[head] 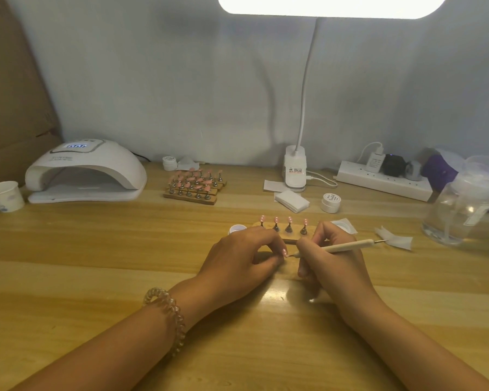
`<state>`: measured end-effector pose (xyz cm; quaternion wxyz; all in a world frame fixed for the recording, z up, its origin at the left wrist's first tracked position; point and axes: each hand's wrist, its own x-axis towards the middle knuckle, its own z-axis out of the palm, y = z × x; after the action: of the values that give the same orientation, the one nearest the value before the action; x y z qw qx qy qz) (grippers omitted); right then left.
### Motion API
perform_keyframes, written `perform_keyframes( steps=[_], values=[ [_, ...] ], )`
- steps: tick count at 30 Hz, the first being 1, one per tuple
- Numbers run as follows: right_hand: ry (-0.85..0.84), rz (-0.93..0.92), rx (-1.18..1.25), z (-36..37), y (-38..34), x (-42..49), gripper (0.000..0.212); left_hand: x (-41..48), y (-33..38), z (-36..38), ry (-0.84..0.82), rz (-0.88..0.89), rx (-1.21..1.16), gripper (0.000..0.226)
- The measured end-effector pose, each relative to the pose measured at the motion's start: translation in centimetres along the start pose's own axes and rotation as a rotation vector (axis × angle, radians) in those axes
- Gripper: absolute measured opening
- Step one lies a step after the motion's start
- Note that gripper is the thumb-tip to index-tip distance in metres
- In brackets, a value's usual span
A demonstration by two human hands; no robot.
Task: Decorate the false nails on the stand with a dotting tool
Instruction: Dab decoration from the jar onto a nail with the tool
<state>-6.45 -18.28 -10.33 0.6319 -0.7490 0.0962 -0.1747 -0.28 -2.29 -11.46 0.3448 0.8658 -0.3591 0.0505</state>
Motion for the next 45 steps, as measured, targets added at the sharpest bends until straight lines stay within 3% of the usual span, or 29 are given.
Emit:
perform_keyframes(
  steps=[15,22,27,32,36,39,45],
  values=[
    [-0.001,-0.001,0.056,-0.1,0.1,-0.1,0.019,0.0,0.0,-0.1,0.002,0.011,0.016,0.010],
    [0.189,-0.160,0.193,-0.8,-0.2,-0.1,0.024,-0.1,-0.2,0.1,0.042,0.029,-0.014,0.010],
    [0.157,-0.189,0.067,-1.5,0.0,0.4,0.034,-0.2,0.1,0.1,0.106,0.043,-0.115,0.005],
    [0.049,-0.402,-0.307,-1.2,0.8,0.1,0.006,0.0,0.3,-0.5,0.127,0.060,-0.262,0.009],
    [-0.085,-0.453,-0.392,-0.7,0.9,-0.3,0.032,0.0,0.5,-0.8,0.129,0.072,-0.378,0.020],
    [-0.099,-0.506,-0.387,-0.6,0.9,-0.3,0.037,-0.1,0.6,-0.8,0.136,0.061,-0.417,0.027],
    [-0.079,-0.560,-0.392,-0.6,0.8,-0.6,0.038,-0.2,0.7,-0.7,0.135,-0.018,-0.452,0.016]
  ],
)
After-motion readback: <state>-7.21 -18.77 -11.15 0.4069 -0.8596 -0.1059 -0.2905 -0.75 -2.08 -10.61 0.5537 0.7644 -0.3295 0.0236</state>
